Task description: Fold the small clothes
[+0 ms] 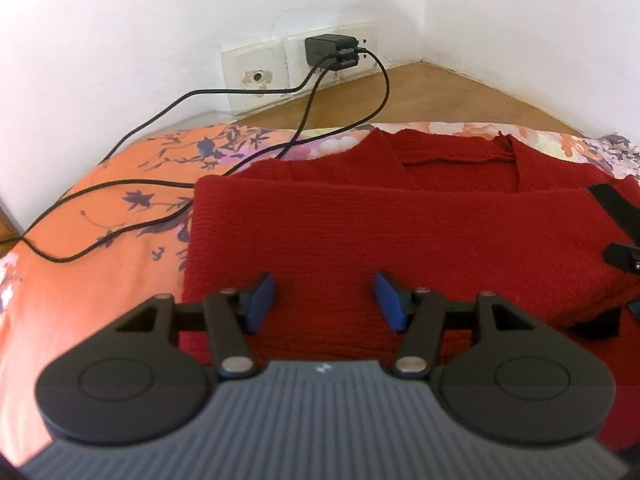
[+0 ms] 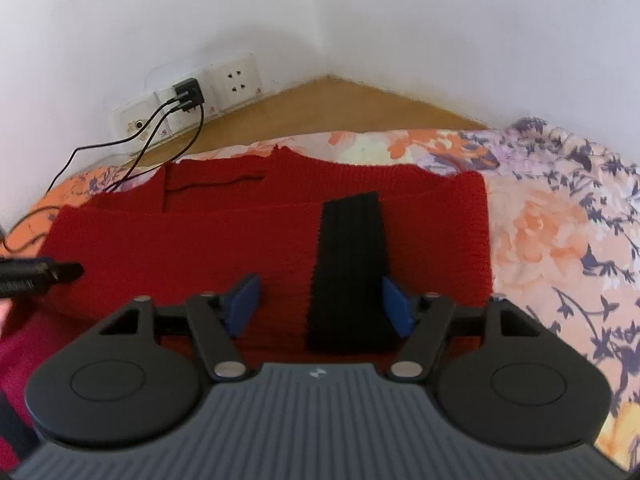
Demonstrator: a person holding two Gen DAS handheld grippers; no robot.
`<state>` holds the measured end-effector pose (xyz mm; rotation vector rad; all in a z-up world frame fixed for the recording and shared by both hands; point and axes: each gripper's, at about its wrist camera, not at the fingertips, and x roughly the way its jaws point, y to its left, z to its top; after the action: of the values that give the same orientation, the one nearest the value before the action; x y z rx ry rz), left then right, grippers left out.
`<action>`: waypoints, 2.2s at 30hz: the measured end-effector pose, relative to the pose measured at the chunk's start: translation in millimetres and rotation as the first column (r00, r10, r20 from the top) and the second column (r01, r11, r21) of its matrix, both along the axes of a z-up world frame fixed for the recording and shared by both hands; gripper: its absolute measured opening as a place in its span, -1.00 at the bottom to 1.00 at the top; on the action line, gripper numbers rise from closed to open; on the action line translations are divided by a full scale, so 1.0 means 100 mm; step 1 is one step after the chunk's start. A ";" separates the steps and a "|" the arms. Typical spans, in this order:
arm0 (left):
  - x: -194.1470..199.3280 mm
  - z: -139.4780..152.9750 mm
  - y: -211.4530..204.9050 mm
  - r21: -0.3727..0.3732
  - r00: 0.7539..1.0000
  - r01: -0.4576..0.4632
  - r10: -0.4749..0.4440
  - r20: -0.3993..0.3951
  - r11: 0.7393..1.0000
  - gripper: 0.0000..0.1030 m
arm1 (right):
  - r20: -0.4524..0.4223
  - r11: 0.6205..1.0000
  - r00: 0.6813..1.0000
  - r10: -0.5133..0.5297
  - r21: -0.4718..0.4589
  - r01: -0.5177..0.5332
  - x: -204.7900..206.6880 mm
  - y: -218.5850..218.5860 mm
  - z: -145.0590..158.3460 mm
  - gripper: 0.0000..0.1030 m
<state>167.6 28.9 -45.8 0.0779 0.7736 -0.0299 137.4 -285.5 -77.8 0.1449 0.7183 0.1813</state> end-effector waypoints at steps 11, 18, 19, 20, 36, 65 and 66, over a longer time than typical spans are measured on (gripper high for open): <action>-0.42 0.31 0.12 -0.029 0.996 -0.083 0.083 0.016 0.996 0.14 | 0.021 0.998 0.999 0.034 0.060 -0.036 -0.25 -0.14 0.17 0.52; -0.90 0.47 0.34 -0.040 0.998 -0.056 0.056 0.003 0.998 0.14 | 0.035 0.997 0.999 -0.006 0.077 0.003 -0.78 -0.19 0.38 0.56; -0.97 0.48 0.39 -0.042 0.998 -0.058 0.058 -0.002 0.997 0.14 | 0.032 0.996 0.999 -0.023 0.086 0.021 -0.87 -0.20 0.39 0.56; -1.03 0.49 0.44 -0.045 0.998 -0.059 0.059 -0.006 0.997 0.14 | 0.027 0.995 0.999 -0.038 0.096 0.035 -0.96 -0.21 0.40 0.57; -1.88 0.29 1.13 -0.107 0.991 -0.109 0.100 -0.086 0.988 0.14 | -0.027 0.975 0.979 -0.204 0.087 0.206 -2.21 -0.26 0.31 0.59; -2.18 -0.04 1.06 -0.195 0.987 -0.013 -0.020 -0.162 0.981 0.14 | -0.094 0.965 0.974 -0.207 0.143 0.219 -2.84 -0.42 0.04 0.61; -2.17 -0.04 1.07 -0.197 0.986 -0.006 -0.027 -0.165 0.980 0.14 | -0.095 0.965 0.974 -0.204 0.147 0.216 -2.84 -0.41 0.04 0.61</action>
<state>-49.9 135.4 -49.6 -0.1101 0.9346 -0.1243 -146.2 -326.2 -74.1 0.3785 0.7620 0.0288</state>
